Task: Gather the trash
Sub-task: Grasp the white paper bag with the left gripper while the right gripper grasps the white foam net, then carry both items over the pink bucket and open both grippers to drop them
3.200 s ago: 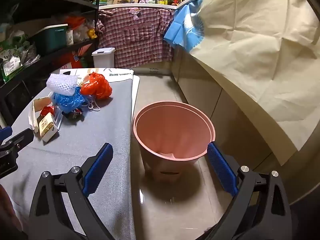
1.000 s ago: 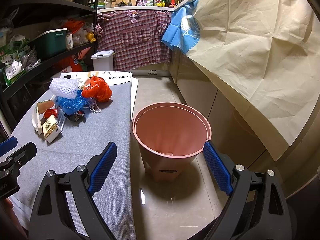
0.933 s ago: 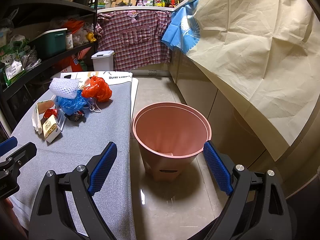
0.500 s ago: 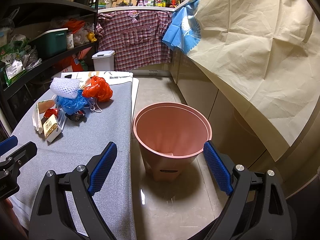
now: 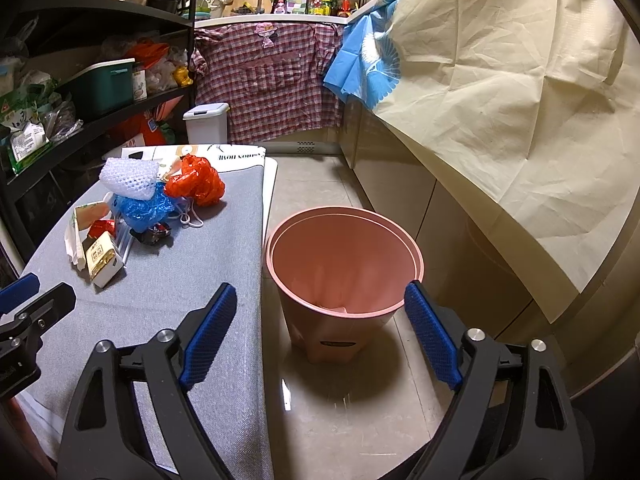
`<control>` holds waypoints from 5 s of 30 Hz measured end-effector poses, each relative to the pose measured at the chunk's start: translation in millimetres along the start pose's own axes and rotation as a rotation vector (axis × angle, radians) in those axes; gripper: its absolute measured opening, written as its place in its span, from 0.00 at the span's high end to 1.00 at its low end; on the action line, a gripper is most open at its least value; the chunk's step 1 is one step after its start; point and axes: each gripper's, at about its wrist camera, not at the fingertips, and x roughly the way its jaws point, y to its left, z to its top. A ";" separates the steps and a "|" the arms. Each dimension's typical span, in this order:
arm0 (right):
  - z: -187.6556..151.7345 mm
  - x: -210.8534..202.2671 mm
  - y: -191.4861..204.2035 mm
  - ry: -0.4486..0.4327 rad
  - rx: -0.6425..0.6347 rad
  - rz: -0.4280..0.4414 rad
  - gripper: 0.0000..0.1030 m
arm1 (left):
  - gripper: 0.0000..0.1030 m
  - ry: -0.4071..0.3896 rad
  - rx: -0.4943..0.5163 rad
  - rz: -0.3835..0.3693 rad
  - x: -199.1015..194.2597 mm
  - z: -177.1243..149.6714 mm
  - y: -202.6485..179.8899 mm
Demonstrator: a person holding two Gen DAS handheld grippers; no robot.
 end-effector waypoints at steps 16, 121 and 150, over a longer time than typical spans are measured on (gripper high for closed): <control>34.8 25.8 26.5 0.018 0.083 0.231 0.57 | 0.50 0.028 -0.132 0.146 30.4 11.8 58.7; 90.9 93.2 -112.1 0.078 0.263 0.140 0.96 | 0.93 -0.001 0.010 -0.156 73.8 95.6 -70.9; 91.8 189.8 -108.0 0.187 0.242 0.098 0.92 | 0.92 0.223 -0.012 -0.299 212.0 82.3 -113.5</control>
